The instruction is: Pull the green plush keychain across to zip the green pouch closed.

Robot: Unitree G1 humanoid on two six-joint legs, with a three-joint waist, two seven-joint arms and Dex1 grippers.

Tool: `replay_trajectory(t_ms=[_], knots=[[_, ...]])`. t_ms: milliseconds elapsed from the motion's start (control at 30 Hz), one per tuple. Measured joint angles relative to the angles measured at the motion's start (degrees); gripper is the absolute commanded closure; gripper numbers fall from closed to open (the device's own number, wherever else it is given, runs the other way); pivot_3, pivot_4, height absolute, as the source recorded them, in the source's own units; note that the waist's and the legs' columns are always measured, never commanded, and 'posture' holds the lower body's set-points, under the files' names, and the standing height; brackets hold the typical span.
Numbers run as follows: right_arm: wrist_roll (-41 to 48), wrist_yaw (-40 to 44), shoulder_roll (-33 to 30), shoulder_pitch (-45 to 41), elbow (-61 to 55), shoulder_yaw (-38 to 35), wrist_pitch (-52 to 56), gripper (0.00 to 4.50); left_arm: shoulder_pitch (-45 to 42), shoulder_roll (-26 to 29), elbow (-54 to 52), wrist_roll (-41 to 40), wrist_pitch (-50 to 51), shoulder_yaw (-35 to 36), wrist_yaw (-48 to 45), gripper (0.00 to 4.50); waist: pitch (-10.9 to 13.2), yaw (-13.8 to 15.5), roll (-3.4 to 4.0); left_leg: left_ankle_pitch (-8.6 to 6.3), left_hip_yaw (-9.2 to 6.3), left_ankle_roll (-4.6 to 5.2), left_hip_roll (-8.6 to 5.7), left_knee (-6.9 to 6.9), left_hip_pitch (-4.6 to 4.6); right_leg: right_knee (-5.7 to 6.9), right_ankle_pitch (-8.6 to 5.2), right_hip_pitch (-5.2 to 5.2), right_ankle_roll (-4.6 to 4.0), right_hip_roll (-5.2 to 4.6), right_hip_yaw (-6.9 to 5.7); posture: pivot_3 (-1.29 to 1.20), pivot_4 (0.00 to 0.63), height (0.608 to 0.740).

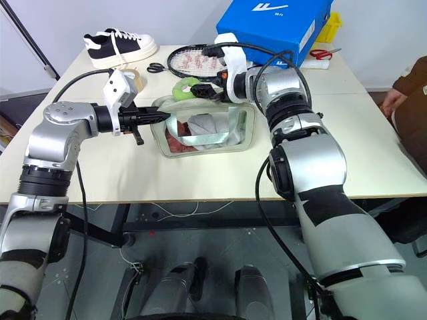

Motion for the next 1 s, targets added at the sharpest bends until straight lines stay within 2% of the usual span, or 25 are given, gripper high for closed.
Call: replay_trajectory(t_ms=[33, 267, 467, 733, 1000], knots=[[-0.29, 0.57, 0.18, 0.0, 0.0, -0.01, -0.18, 0.92, 0.0, 0.0, 0.0, 0.0, 0.0, 0.0, 0.0, 4.5, 0.0, 0.0, 0.0, 0.0, 0.0, 0.0, 0.0, 0.0, 0.0, 0.0, 0.0, 0.0, 0.0, 0.0, 0.0, 0.0, 0.15, 0.74], [-0.58, 3.87, 0.31, -0.01, 0.0, -0.23, -1.4, 4.45, 0.23, 0.01, -0.44, 0.0, -0.01, 0.0, 0.23, 4.5, 0.0, 0.03, 0.0, -0.03, 0.0, 0.03, 0.0, 0.0, 0.0, 0.0, 0.0, 0.0, 0.0, 0.0, 0.0, 0.0, 0.15, 0.74], [-0.55, 4.04, -0.36, -0.01, -0.16, -1.04, -1.84, 4.45, 0.23, 0.0, -0.4, 0.0, -0.28, 0.0, 0.56, 4.5, 0.0, 0.13, 0.0, -0.03, 0.0, 0.02, 0.0, 0.0, 0.0, 0.0, 0.0, -0.01, 0.0, 0.0, 0.0, 0.0, 0.15, 0.74], [-3.27, -1.03, -10.13, 0.59, -9.61, -0.69, -5.87, 4.45, -1.08, 0.87, 5.15, 0.21, -3.44, 0.72, 2.07, 4.5, 0.0, 0.12, 0.01, -0.04, 0.0, 0.03, -0.01, -0.02, -0.02, 0.0, 0.0, -0.06, 0.0, -0.03, 0.01, 0.0, 0.15, 0.74], [-8.79, -8.58, -16.99, 10.34, -20.23, 2.31, -10.73, 4.45, -3.76, 0.17, 11.18, 0.32, -8.12, 0.54, 2.08, 4.5, 0.01, 0.15, 0.01, -0.02, 0.06, 0.04, -0.01, -0.01, -0.07, 0.0, 0.0, -0.08, 0.0, -0.06, 0.02, 0.0, 0.15, 0.74]])
